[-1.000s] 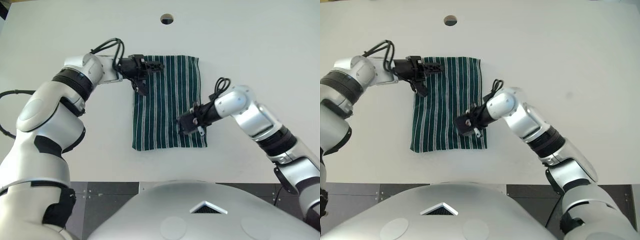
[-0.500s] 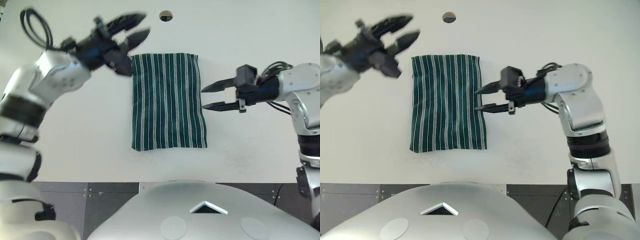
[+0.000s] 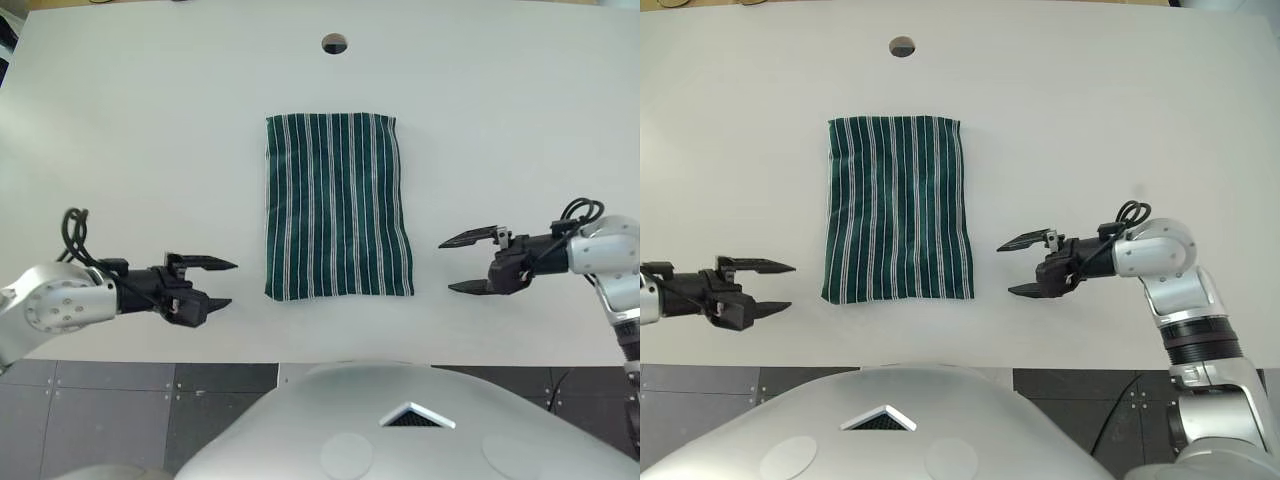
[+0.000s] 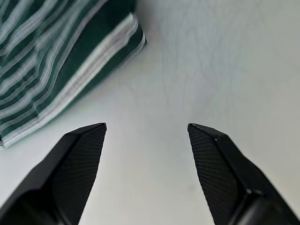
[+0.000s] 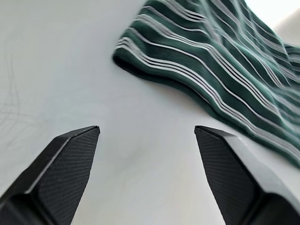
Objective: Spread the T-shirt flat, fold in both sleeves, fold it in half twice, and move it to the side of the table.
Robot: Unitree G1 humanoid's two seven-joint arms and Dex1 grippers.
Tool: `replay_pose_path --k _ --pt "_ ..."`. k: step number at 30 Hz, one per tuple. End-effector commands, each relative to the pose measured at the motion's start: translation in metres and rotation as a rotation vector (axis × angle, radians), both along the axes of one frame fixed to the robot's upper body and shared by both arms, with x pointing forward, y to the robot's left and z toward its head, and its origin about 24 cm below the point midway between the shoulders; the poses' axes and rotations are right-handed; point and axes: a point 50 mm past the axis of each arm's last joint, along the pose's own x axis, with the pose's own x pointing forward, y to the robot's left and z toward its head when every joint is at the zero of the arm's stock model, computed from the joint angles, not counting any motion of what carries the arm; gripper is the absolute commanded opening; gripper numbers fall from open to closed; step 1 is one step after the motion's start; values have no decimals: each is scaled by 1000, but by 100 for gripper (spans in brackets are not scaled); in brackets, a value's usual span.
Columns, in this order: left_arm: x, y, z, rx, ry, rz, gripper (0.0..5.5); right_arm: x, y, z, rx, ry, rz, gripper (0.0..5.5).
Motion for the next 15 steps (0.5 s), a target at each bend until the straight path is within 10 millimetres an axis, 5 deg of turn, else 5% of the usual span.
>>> replay_pose_path --k 1,15 --pt "-9 -1 -25 43 -2 -34 325 9 12 -12 -57 -135 67 375" --pt "1 -39 -35 -80 -101 -145 325 6 58 -37 -27 -242 197 375"
